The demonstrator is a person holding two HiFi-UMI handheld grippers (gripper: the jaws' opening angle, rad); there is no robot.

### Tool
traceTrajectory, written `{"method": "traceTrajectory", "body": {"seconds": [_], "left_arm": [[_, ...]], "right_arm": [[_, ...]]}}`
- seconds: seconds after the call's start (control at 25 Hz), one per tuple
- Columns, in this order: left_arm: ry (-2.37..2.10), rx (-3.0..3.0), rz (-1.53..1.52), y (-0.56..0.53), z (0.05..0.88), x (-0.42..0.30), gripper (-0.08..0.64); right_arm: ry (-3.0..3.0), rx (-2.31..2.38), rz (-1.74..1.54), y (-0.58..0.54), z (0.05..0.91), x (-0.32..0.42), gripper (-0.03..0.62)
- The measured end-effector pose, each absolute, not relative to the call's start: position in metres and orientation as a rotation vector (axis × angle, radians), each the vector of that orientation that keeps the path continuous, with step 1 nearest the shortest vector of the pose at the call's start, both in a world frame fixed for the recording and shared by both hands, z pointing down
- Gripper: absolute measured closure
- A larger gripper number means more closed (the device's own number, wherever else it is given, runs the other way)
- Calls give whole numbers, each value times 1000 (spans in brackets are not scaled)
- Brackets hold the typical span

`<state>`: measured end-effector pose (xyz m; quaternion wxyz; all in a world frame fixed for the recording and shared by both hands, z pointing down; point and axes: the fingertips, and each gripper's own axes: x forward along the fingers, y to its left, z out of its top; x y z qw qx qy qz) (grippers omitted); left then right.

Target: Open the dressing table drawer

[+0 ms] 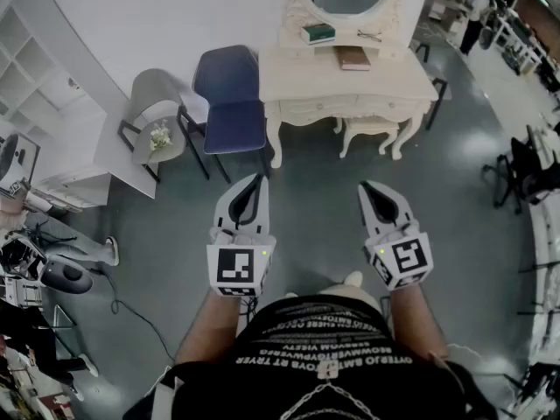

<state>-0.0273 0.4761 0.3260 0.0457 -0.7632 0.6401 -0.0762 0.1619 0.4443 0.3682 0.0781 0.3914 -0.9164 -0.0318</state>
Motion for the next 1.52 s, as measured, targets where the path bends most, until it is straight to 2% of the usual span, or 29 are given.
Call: {"method": "traceTrajectory", "body": {"seconds": [0.72,1.52], "left_arm": [[1905,-2373,-256,478,337,-36,557],[1995,-2371,-309,390,368,-38,557]], "right_arm": [[-2727,1180,-88,468,366,148,591],[-2757,1042,6,370,393,138,591]]}}
